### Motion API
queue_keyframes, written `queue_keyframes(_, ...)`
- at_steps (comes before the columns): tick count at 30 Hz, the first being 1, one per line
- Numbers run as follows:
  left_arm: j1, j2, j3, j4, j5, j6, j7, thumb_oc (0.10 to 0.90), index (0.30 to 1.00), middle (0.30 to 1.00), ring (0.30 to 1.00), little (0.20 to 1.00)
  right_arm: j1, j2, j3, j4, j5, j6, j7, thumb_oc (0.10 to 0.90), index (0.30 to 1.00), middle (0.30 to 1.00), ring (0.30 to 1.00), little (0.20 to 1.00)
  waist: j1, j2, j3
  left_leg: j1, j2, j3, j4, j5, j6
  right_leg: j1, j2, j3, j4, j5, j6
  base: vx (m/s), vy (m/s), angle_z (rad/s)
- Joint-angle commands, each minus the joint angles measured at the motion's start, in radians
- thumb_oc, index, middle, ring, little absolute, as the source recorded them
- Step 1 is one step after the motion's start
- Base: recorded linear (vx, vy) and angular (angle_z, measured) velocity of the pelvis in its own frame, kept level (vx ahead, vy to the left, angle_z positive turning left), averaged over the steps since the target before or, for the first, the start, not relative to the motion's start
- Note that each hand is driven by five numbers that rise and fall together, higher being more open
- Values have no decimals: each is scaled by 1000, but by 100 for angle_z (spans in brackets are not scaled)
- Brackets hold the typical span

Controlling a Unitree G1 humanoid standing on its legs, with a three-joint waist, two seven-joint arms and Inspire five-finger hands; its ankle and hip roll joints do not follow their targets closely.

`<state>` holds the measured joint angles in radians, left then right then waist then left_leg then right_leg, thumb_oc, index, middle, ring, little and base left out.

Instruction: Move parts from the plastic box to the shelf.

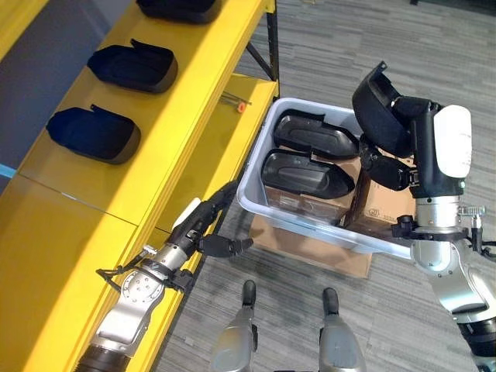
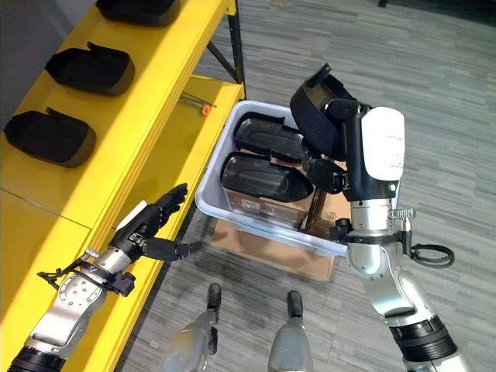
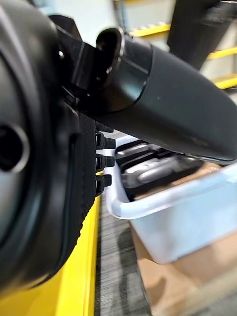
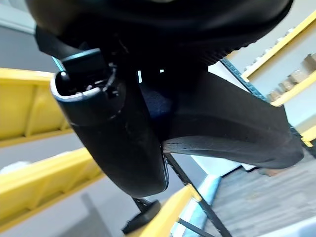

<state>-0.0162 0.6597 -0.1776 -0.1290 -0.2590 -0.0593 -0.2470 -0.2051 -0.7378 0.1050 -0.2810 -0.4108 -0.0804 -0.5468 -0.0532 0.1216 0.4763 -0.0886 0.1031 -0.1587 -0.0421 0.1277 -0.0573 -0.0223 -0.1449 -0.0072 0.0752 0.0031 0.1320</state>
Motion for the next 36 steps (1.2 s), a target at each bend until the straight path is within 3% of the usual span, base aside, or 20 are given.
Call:
queue_keyframes(1, 32, 33, 7, -80, -29, -76, -17, 900, 1000, 1000, 1000, 1000, -32, -18, -21, -134, -18, -119, -85, 400, 300, 300, 300, 300, 1, -28, -234, 19, 3, 44, 54, -161, 6, -53, 50, 114, 104, -136, -54, -3, -163, 22)
queue_keyframes(2, 35, 36, 9, -88, -41, -79, -19, 900, 1000, 1000, 1000, 1000, -28, -22, -19, -142, -16, -123, -86, 400, 300, 300, 300, 300, 3, -26, -230, 15, 6, 38, 55, -155, 3, -55, 56, 111, 117, -145, -61, -31, -146, 32)
queue_keyframes(4, 21, 32, 0, -120, -66, -117, -100, 900, 1000, 1000, 1000, 1000, 17, -40, -45, -163, -68, -104, -132, 400, 300, 300, 300, 300, -21, -11, -207, -4, 51, 126, 53, -115, -20, -69, 50, 55, 183, -194, -81, -142, -120, 64)
queue_keyframes(7, -27, 29, -47, -147, -85, -146, -162, 900, 1000, 1000, 1000, 1000, 18, -91, -77, -150, -83, -99, -148, 400, 300, 300, 300, 300, -64, 6, -196, -10, 73, 211, 104, -109, -28, -78, 28, 34, 207, -197, -86, -216, 103, 131)
queue_keyframes(10, -48, 33, -74, -175, -101, -152, -107, 900, 1000, 1000, 1000, 1000, -40, -141, -66, -139, -67, -108, -119, 400, 300, 300, 300, 300, -91, 11, -199, 18, 75, 240, 182, -163, -17, -96, 2, 60, 234, -190, -88, -177, 272, 99)
queue_keyframes(14, -67, 18, -68, -177, -114, -140, -39, 900, 1000, 1000, 1000, 1000, -71, -162, -69, -151, -59, -115, -85, 400, 300, 300, 300, 300, -116, 11, -212, 65, 146, 267, 206, -113, -33, -123, -22, 72, 282, -196, -89, -150, 315, 72)
queue_keyframes(16, -60, 11, -58, -160, -106, -175, -15, 900, 1000, 1000, 1000, 1000, -64, -173, -97, -147, -80, -128, -90, 400, 300, 300, 300, 300, -131, 16, -224, 103, 194, 315, 156, -77, -53, -137, -49, 52, 304, -198, -80, -157, 480, 80)
queue_keyframes(18, -47, 8, -38, -163, -110, -199, -5, 900, 1000, 1000, 1000, 1000, -32, -173, -140, -150, -83, -136, -83, 400, 300, 300, 300, 300, -134, 20, -229, 117, 212, 348, 111, -54, -67, -132, -75, 35, 301, -191, -66, -106, 429, 108)
queue_keyframes(21, -37, 16, -20, -176, -114, -199, -22, 900, 1000, 1000, 1000, 1000, -16, -166, -167, -138, -117, -116, -85, 400, 300, 300, 300, 300, -111, 20, -239, 114, 188, 362, 90, -79, -68, -108, -117, -3, 249, -149, -33, -76, 317, 76)
queue_keyframes(24, -5, 41, 13, -194, -139, -204, -51, 900, 1000, 1000, 1000, 1000, -21, -152, -161, -121, -139, -74, -116, 400, 300, 300, 300, 300, -70, 10, -261, 119, 147, 370, 62, -112, -63, -71, -166, -51, 145, -64, 8, -48, 211, 35)
queue_keyframes(27, 18, 57, 45, -211, -152, -194, -66, 900, 1000, 1000, 1000, 1000, -9, -132, -165, -126, -169, -77, -133, 400, 300, 300, 300, 300, -51, -6, -272, 126, 127, 370, 51, -129, -56, -45, -187, -78, 88, -16, 27, -11, 91, 23)
queue_keyframes(28, 47, 70, 81, -229, -162, -168, -89, 900, 1000, 1000, 1000, 1000, 23, -101, -176, -153, -154, -86, -116, 400, 300, 300, 300, 300, -33, -29, -286, 135, 108, 370, 38, -147, -42, -22, -199, -100, 36, 22, 44, -19, 81, 22)
queue_keyframes(32, 74, 89, 123, -249, -181, -130, -88, 900, 1000, 1000, 1000, 1000, 67, -79, -179, -185, -165, -95, -98, 400, 300, 300, 300, 300, -3, -68, -295, 139, 83, 355, 35, -170, -19, 4, -199, -108, -3, 45, 58, -34, 33, 40)
queue_keyframes(36, 93, 81, 142, -245, -199, -130, -87, 900, 1000, 1000, 1000, 1000, 113, -77, -185, -198, -205, -115, -85, 400, 300, 300, 300, 300, 6, -90, -300, 139, 77, 334, 26, -165, -10, 31, -175, -92, -3, 22, 64, -18, 51, 51)
